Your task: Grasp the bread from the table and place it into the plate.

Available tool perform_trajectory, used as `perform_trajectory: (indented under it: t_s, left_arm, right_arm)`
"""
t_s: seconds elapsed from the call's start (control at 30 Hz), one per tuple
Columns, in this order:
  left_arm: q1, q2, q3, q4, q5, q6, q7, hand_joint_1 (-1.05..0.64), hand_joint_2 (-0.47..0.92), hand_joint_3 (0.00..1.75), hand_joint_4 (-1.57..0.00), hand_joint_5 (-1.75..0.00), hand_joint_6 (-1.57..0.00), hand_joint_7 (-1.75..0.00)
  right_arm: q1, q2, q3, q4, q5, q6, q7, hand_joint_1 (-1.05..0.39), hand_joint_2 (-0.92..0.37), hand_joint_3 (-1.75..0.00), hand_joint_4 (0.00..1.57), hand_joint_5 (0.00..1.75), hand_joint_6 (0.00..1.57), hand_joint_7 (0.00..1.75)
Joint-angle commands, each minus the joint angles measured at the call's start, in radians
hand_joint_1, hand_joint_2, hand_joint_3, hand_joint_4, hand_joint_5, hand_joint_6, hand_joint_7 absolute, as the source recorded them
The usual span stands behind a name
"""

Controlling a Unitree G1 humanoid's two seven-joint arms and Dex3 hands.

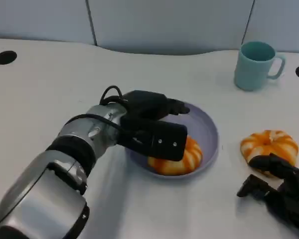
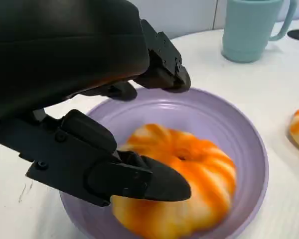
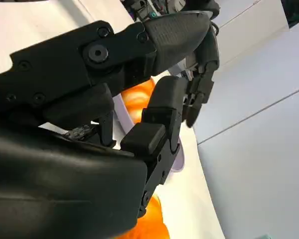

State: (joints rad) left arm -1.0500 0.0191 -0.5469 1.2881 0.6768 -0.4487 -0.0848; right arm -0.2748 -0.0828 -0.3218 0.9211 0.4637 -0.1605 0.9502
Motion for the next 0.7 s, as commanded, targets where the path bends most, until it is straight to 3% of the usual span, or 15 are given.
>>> perform_trajectory:
  t_s: [0.03, 0.37, 0.53, 0.7]
  left_arm:
    - [0.002, 0.029, 0.052, -0.021, -0.064, -0.057, -0.018, -0.96, 0.92, 0.44, -0.09, -0.08, -0.20, -0.01]
    - [0.112, 0.090, 0.257, -0.091, -0.321, -0.203, -0.136, -0.94, 0.92, 0.42, -0.14, -0.13, -0.25, -0.03]
    - [0.229, 0.089, 0.399, -0.170, -0.520, -0.230, -0.252, -0.76, 0.92, 0.30, -0.30, -0.24, -0.35, -0.06]
    - [0.422, 0.048, 0.560, -0.346, -0.799, -0.159, -0.397, -0.66, 0.92, 0.22, -0.47, -0.36, -0.46, -0.09]
  right_arm:
    - [0.025, -0.005, 0.003, 0.019, -0.012, 0.012, -0.011, -0.43, -0.92, -0.08, 0.70, 1.28, 0.81, 0.72]
    - [0.024, -0.002, 0.007, 0.022, -0.021, -0.008, -0.032, -0.43, -0.92, -0.10, 0.70, 1.29, 0.81, 0.74]
    - [0.023, -0.004, 0.006, 0.018, -0.013, 0.011, -0.028, -0.44, -0.92, -0.08, 0.72, 1.27, 0.82, 0.75]
    - [0.023, -0.007, 0.004, 0.020, -0.012, 0.011, -0.024, -0.42, -0.92, -0.09, 0.71, 1.25, 0.80, 0.75]
